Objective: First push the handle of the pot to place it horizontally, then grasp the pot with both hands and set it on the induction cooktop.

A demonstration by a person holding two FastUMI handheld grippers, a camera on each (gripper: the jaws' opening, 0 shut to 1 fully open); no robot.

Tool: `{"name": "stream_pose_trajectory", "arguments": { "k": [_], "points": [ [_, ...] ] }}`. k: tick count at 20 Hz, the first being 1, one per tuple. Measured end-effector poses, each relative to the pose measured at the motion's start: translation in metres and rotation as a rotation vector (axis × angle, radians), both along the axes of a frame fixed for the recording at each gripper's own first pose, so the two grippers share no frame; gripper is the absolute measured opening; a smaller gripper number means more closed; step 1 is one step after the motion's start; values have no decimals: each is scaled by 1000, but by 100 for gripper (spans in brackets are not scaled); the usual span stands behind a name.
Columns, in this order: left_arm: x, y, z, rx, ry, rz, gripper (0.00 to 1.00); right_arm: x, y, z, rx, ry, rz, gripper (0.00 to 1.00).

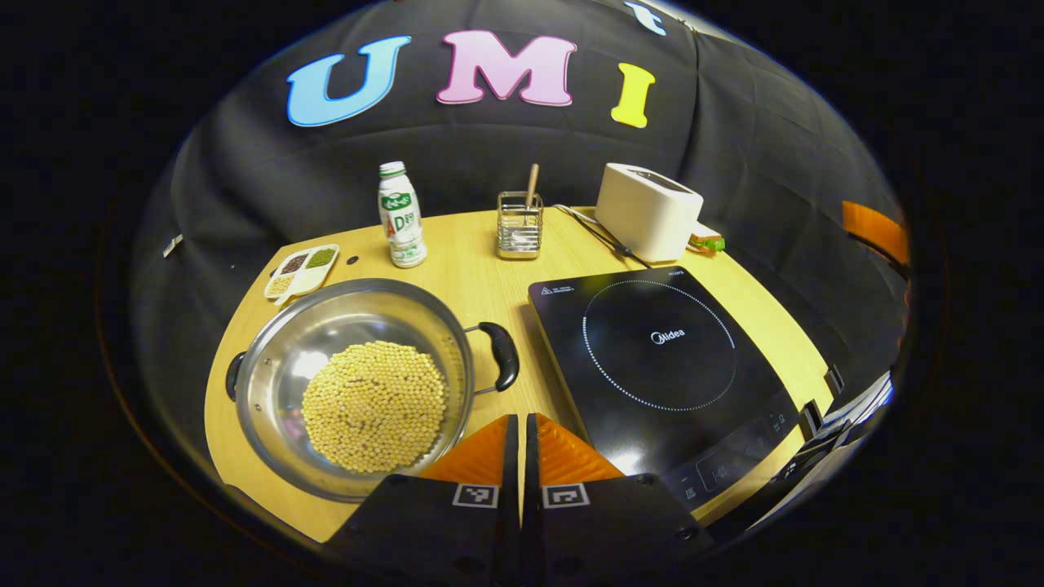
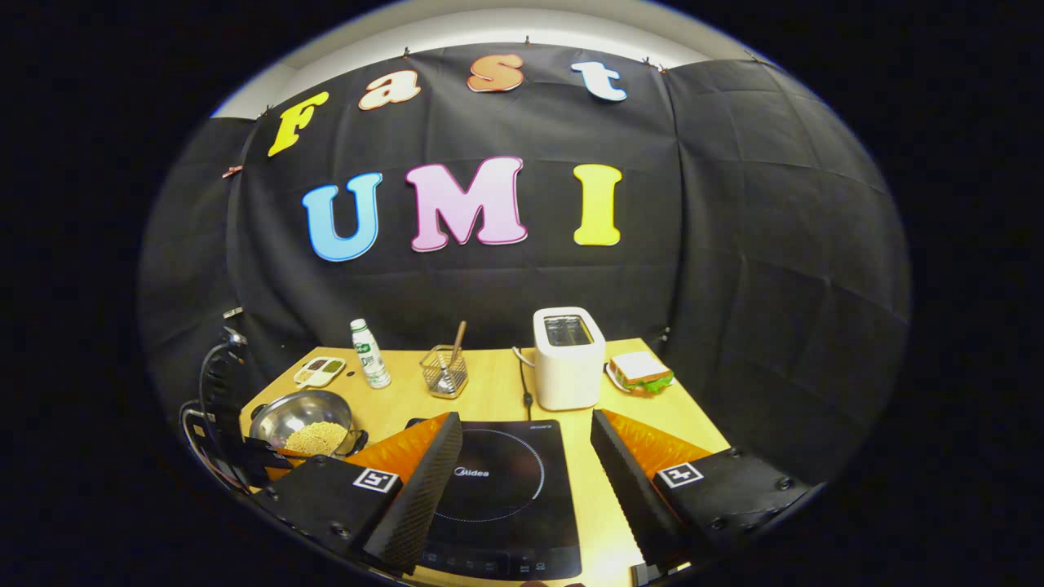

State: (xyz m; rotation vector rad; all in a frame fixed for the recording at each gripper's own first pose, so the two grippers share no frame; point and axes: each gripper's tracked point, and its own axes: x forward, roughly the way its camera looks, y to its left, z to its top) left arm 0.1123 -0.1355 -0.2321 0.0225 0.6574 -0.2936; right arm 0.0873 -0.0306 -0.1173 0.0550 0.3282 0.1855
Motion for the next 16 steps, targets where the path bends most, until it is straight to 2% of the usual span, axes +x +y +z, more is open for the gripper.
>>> {"name": "stream_pose_trajectory", "arguments": {
  "k": [2,3,4,8,9,10,13,16],
  "points": [
    [-9,25,11,0,-41,43,9,-2,20,-9,2,45,29,99],
    [-12,40,18,-2,-61,70,19,-3,33,-12,11,62,49,99],
    [-15,55,26,-18,-82,101,24,-2,47,-13,16,70,65,99],
    [-22,111,51,-98,-137,214,76,4,106,-13,27,88,132,99],
    [-20,125,55,-119,-150,223,94,6,121,-13,36,99,143,99],
    [-23,132,54,-132,-148,213,95,6,135,-18,47,132,152,99],
    [-12,183,48,-80,-167,262,95,8,180,-20,91,186,182,99],
    [2,221,55,-64,-202,293,95,14,215,-32,83,223,199,99]
  ]
}}
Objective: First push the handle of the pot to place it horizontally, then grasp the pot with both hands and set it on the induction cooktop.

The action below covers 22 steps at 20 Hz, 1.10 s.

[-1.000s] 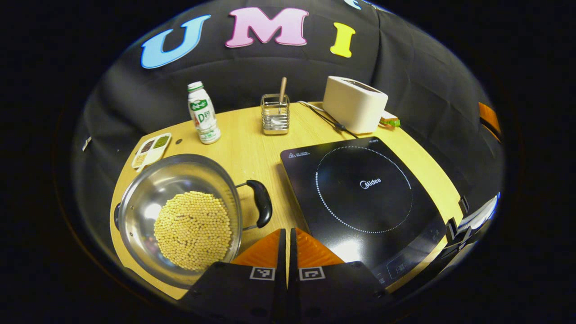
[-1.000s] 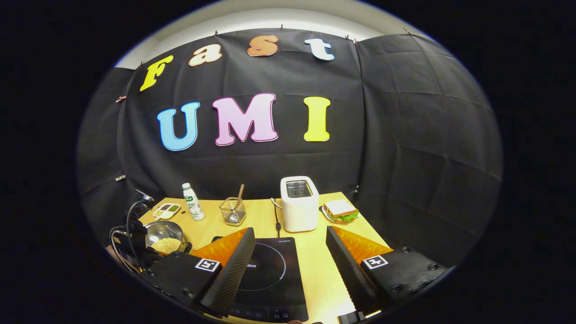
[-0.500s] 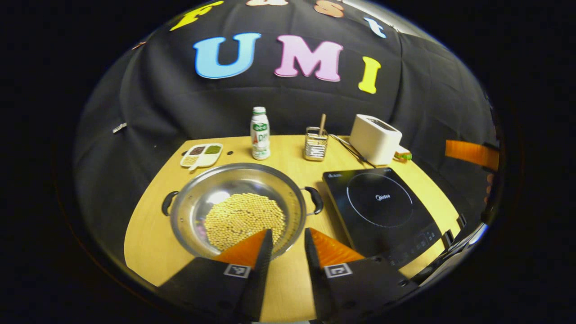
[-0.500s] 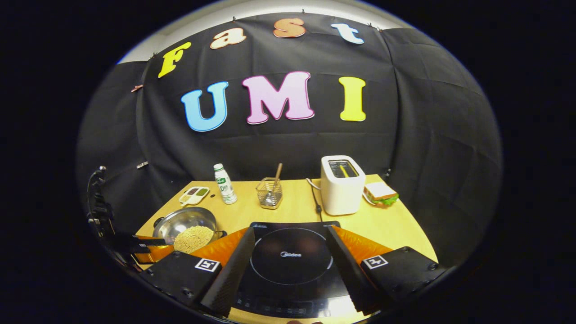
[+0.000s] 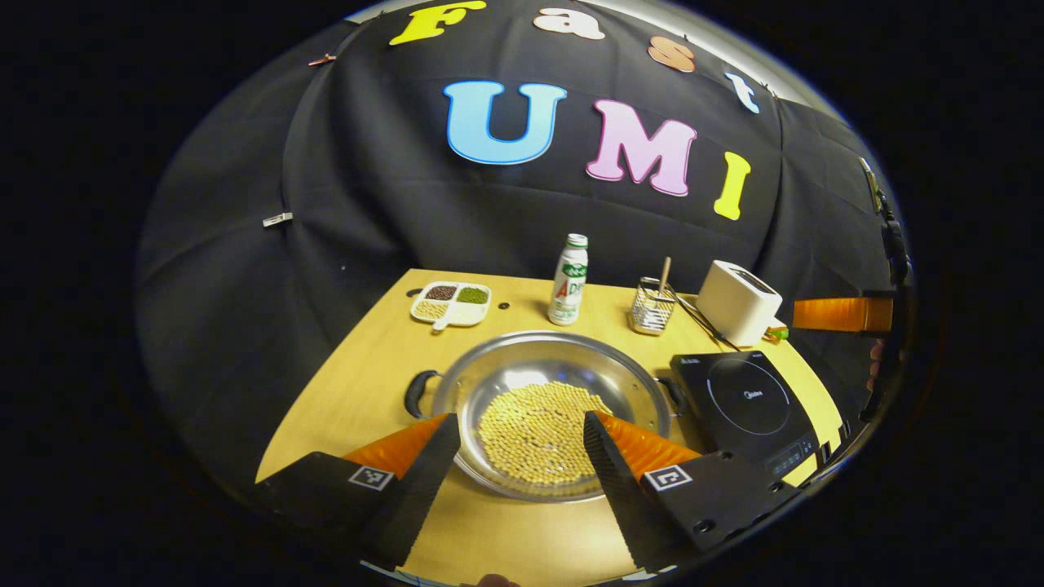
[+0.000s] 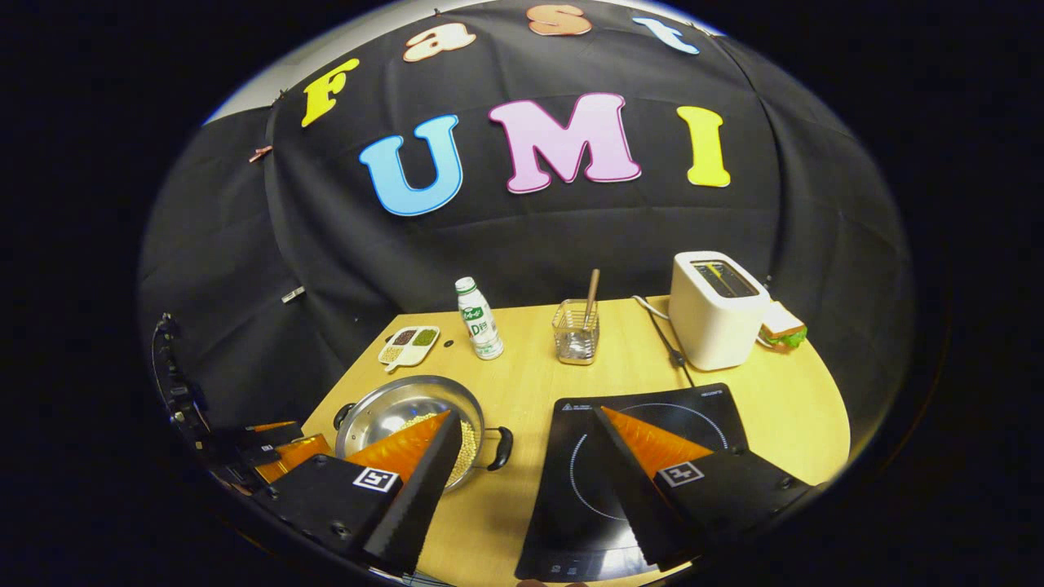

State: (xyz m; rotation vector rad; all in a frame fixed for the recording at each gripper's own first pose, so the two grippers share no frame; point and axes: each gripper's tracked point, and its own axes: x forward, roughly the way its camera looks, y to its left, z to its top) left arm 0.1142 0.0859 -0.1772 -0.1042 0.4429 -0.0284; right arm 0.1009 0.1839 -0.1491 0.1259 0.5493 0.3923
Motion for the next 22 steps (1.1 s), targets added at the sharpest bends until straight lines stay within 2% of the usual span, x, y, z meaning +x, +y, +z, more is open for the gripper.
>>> {"name": "stream_pose_trajectory", "arguments": {
  "k": [4,9,16,22],
  "points": [
    [31,45,-2,55,-25,11,95,15,35,-34,-25,50,2,99],
    [75,73,-31,44,-3,2,95,28,67,-89,-67,113,4,99],
    [112,84,-85,20,71,-32,95,38,87,-156,-122,173,11,100],
    [129,72,-124,-40,137,-50,95,46,93,-187,-133,219,40,100]
  ]
}}
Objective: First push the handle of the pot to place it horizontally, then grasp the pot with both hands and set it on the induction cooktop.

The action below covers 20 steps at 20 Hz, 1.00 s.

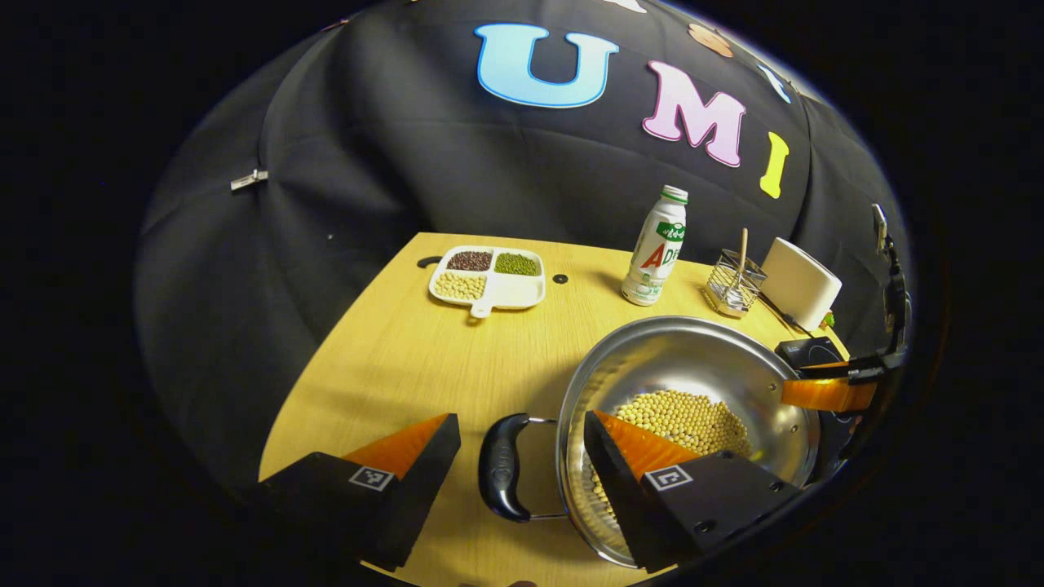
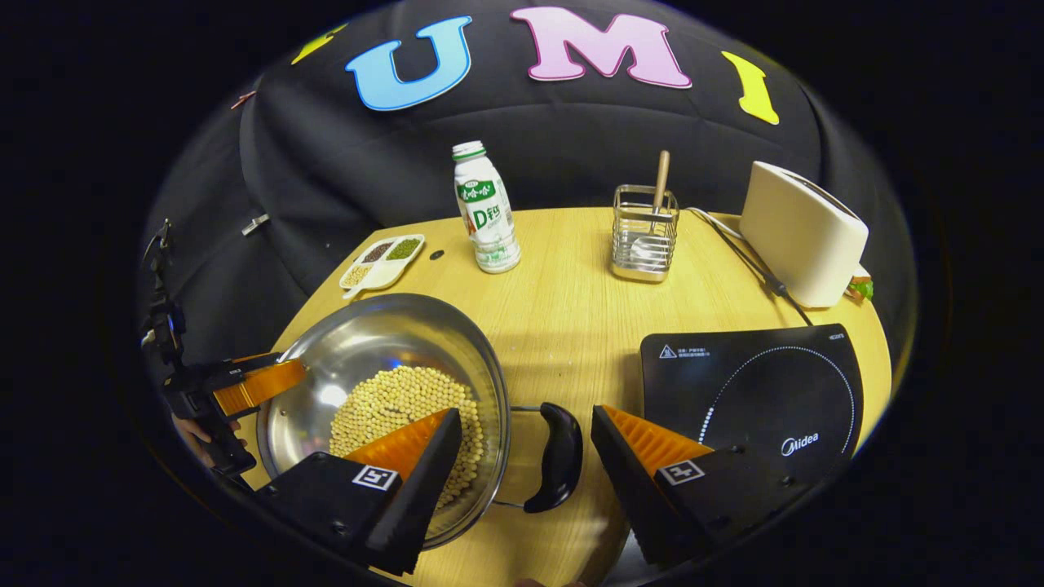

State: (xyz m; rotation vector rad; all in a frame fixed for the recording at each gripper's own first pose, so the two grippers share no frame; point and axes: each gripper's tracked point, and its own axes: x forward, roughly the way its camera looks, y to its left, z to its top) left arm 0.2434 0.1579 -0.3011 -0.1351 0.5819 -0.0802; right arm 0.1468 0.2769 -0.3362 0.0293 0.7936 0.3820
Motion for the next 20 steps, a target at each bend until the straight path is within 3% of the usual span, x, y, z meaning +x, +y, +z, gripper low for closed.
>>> {"name": "stream_pose_trajectory", "arguments": {
  "k": [6,7,8,11,15,16,17,20],
  "points": [
    [9,-1,-15,13,25,-4,95,-6,7,-24,-11,51,9,99],
    [10,-1,-17,11,29,-14,90,-7,9,-26,-4,60,6,100],
    [10,-4,-17,9,34,-21,92,-7,11,-28,3,65,2,99],
    [8,-5,-23,0,54,-37,85,-2,12,-30,3,61,-10,96],
    [5,-10,-27,-28,70,-61,70,4,2,-32,-25,49,-34,76],
    [4,-10,-28,-26,72,-67,70,5,2,-35,-35,46,-41,62],
    [4,-10,-29,-28,77,-70,68,8,0,-32,-35,44,-44,70],
    [2,-9,-28,-30,87,-63,66,2,1,-34,-44,47,-56,65]
  ]
}}
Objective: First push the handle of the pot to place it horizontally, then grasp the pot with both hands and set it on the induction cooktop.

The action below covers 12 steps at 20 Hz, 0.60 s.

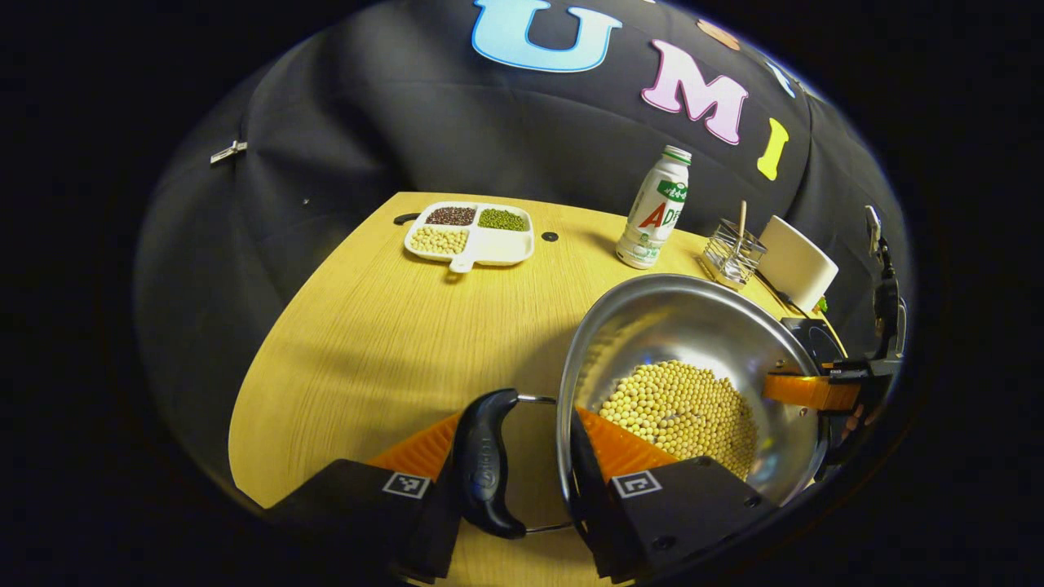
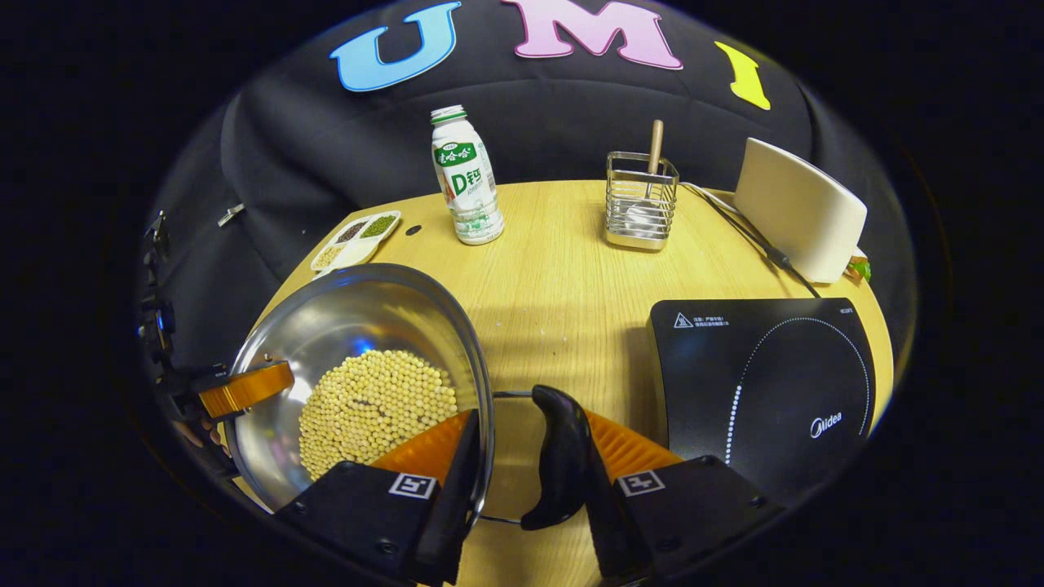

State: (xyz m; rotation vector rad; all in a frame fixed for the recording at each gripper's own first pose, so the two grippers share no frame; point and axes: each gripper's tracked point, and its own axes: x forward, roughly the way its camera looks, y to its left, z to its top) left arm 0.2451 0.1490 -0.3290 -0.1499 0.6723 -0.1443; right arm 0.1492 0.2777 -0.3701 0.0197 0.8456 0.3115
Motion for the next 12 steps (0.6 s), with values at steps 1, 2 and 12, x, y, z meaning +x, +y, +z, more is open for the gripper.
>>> {"name": "stream_pose_trajectory", "arguments": {
  "k": [1,2,12],
  "points": [
    [-2,1,1,-2,5,3,64,-2,1,1,6,3,7,61],
    [-6,2,1,-13,12,12,64,-1,3,-1,11,10,5,63],
    [-42,5,39,1,-7,41,61,-24,1,41,26,-24,40,63]
  ]
}}
